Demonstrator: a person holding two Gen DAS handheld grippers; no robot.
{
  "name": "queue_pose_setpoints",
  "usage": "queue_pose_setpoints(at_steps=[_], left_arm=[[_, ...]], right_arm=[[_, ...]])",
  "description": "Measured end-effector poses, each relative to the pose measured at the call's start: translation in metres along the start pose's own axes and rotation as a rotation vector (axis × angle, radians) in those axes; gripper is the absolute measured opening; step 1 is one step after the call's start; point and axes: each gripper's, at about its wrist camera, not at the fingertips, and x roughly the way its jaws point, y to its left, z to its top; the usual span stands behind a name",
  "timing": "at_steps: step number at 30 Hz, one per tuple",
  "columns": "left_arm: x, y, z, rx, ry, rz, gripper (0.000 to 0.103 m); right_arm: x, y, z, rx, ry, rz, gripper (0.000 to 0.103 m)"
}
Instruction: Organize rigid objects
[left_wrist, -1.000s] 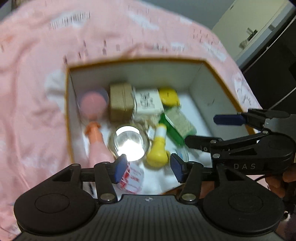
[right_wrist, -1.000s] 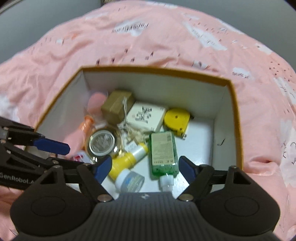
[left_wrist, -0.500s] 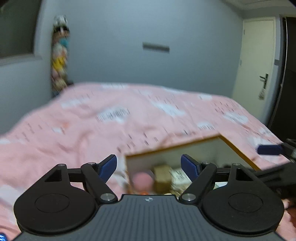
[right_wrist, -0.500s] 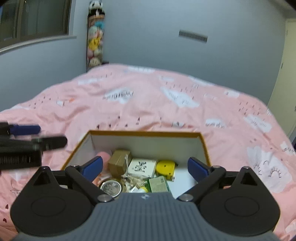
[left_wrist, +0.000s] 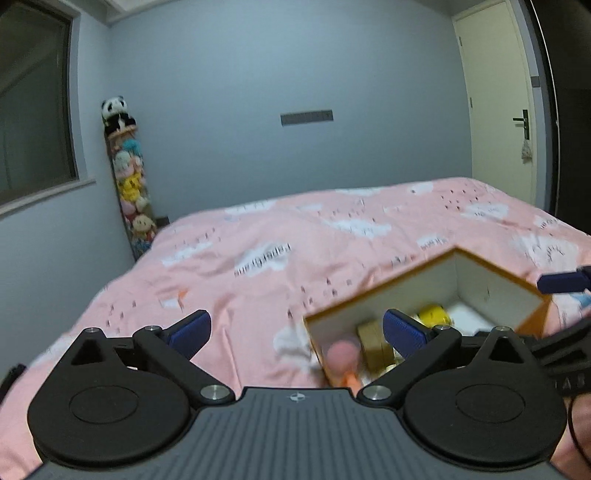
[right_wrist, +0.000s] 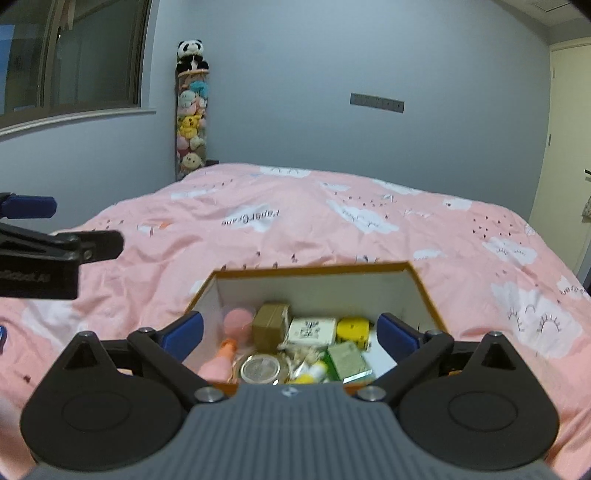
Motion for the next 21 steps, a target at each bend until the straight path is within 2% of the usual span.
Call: queue_pose_setpoints(at_steps=[5, 9, 16, 21], left_arm=[[0.009, 0.001, -0.029, -0.059, 0.103, -0.018, 0.103], [0.012, 0.001, -0.042, -0.127, 0.138, -0.018, 0.103], [0.023, -0.006, -0.059, -0.122, 0.216, -0.038, 0.103], [0.034, -0.007, -0.067, -0.15, 0.276, -0.046, 0.103]], right_arm=[[-0.003, 0.005, -0.016, 0.027, -0.004, -0.03, 0.098], [-0.002, 0.004, -0.024, 0.05, -0.006, -0.066, 0.099], [0.012, -0.001, -0.035, 0.123, 0.044, -0.081, 0.1], [0.018, 0.006, -0.04, 0.089, 0.069, -0.063, 0.1]])
